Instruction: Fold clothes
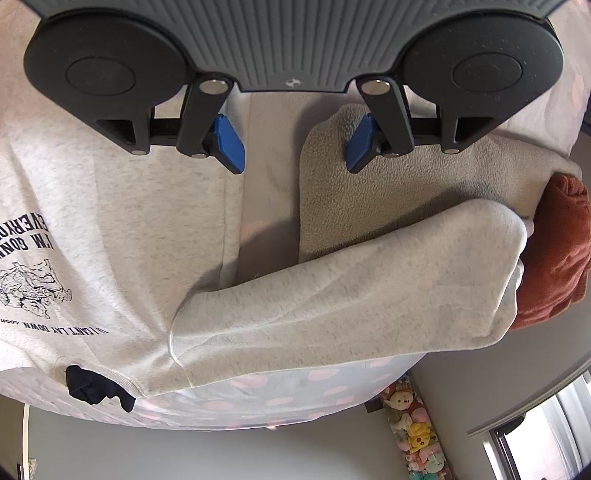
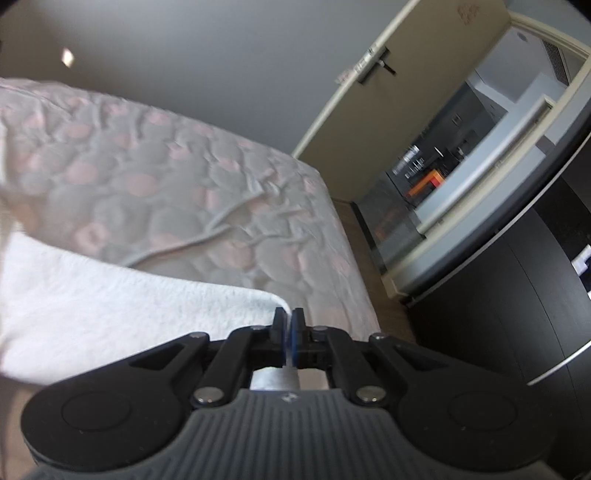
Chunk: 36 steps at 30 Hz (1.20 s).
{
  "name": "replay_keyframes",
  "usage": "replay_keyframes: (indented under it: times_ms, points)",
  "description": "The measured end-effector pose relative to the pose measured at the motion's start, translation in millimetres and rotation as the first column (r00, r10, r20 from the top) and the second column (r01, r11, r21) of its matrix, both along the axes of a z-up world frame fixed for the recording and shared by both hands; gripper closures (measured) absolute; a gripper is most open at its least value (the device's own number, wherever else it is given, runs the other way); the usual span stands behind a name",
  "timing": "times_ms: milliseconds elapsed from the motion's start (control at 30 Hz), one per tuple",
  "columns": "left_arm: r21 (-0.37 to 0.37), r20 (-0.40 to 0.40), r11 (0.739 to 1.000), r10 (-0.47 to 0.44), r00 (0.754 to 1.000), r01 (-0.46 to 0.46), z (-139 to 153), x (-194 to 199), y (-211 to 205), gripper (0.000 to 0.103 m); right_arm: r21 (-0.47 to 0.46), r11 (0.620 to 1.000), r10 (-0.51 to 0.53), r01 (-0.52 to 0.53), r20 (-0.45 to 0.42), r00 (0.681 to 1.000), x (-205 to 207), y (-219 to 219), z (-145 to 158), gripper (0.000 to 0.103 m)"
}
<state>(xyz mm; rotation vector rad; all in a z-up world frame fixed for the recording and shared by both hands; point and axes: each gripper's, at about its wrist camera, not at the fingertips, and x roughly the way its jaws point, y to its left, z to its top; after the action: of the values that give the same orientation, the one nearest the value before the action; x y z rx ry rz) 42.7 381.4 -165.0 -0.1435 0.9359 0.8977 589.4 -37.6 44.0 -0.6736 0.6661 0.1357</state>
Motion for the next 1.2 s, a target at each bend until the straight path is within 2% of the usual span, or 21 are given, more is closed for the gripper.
replay_keyframes:
  times_ms: [133, 267, 400, 467, 533, 600, 733, 800, 900, 967, 1067, 1100, 1167, 1200]
  points:
    - [0.027, 0.007, 1.0, 0.011, 1.0, -0.012, -1, 9, 4, 0.044, -0.042, 0.995, -0.093, 0.091, -0.048, 0.995, 62, -4, -54, 0.101]
    - [0.054, 0.008, 0.998, 0.031, 1.0, -0.031, -4, 19, 10, 0.044, -0.035, 0.993, -0.118, 0.114, -0.111, 0.987, 98, -7, -108, 0.101]
    - [0.077, 0.001, 0.997, 0.029, 1.0, -0.029, -7, 32, 12, 0.044, 0.011, 0.994, -0.106, 0.11, -0.179, 0.978, 113, -14, -131, 0.098]
    - [0.085, -0.007, 0.996, 0.016, 1.0, -0.015, -9, 39, 11, 0.044, 0.042, 0.993, -0.099, 0.11, -0.197, 0.975, 118, -20, -128, 0.086]
    - [0.089, -0.015, 0.996, 0.0, 1.0, 0.002, -11, 45, 10, 0.044, 0.109, 0.985, -0.108, 0.132, -0.201, 0.974, 120, -32, -114, 0.056]
    - [0.093, -0.022, 0.995, -0.022, 1.0, 0.024, -12, 49, 5, 0.044, 0.177, 0.974, -0.099, 0.143, -0.237, 0.967, 119, -45, -102, 0.053]
    - [0.114, -0.039, 0.991, -0.058, 0.998, 0.062, -10, 51, -4, 0.044, 0.222, 0.956, -0.119, 0.19, -0.297, 0.947, 112, -73, -93, 0.035]
    - [0.123, -0.032, 0.991, -0.057, 0.998, 0.061, -7, 49, -6, 0.044, 0.26, 0.936, -0.141, 0.238, -0.342, 0.929, 109, -89, -96, 0.034]
    - [0.126, -0.011, 0.991, -0.039, 0.999, 0.04, -1, 45, -6, 0.044, 0.328, 0.91, -0.116, 0.254, -0.388, 0.914, 98, -104, -96, 0.034]
    - [0.12, 0.008, 0.993, -0.023, 1.0, 0.021, 2, 43, -4, 0.044, 0.342, 0.911, -0.069, 0.231, -0.427, 0.902, 90, -108, -97, 0.034]
    - [0.106, 0.022, 0.994, -0.007, 1.0, 0.005, 2, 42, -2, 0.044, 0.272, 0.941, -0.049, 0.201, -0.48, 0.876, 80, -107, -112, 0.034]
    - [0.102, 0.023, 0.995, -0.004, 1.0, 0.002, 2, 42, -2, 0.044, 0.253, 0.948, -0.048, 0.194, -0.489, 0.871, 77, -107, -118, 0.037]
    - [0.097, 0.017, 0.995, -0.002, 1.0, 0.001, 1, 42, -2, 0.044, 0.24, 0.951, -0.05, 0.196, -0.506, 0.861, 71, -109, -129, 0.071]
    - [0.095, 0.013, 0.995, -0.002, 1.0, 0.001, 1, 43, -3, 0.044, 0.243, 0.95, -0.049, 0.196, -0.503, 0.863, 69, -109, -130, 0.096]
